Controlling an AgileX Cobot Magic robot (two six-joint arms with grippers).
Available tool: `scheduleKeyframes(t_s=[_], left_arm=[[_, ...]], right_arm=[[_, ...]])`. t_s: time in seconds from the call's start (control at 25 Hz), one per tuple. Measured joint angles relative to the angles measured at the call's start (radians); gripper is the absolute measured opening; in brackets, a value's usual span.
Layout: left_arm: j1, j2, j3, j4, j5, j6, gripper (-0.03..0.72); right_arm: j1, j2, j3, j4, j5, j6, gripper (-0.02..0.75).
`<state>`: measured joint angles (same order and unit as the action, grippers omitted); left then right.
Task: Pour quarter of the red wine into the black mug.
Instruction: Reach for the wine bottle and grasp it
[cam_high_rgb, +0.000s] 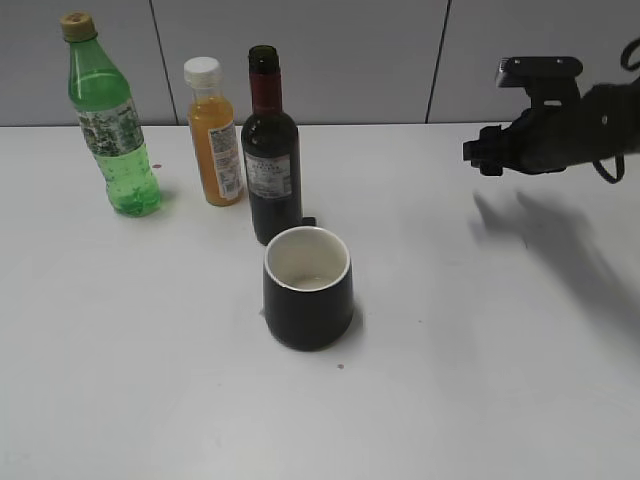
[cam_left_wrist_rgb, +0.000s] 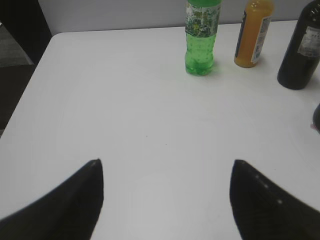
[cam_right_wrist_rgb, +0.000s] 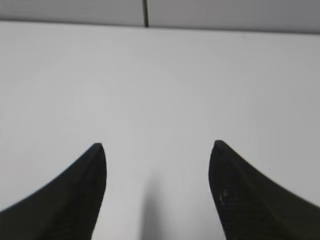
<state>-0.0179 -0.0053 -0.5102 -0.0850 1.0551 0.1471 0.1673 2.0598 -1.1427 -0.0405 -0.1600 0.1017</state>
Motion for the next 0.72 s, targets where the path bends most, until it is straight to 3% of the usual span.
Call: scheduleKeyframes(t_s=[0.24,0.48,0.72], left_arm=[[0.0,0.0,0.0,0.0,0.0,0.0,0.587],[0.0,0.0,0.0,0.0,0.0,0.0,0.587],[0.0,0.0,0.0,0.0,0.0,0.0,0.587]], right_arm=[[-0.031,-0.001,-0.265,0.027,0.487,-0.03,0.492],[-0.133,-0.002,-0.462,0.2,0.903,-0.212,0.492],[-0.172,-0.002,-0.52,0.144,1.275,-0.233,0.492]])
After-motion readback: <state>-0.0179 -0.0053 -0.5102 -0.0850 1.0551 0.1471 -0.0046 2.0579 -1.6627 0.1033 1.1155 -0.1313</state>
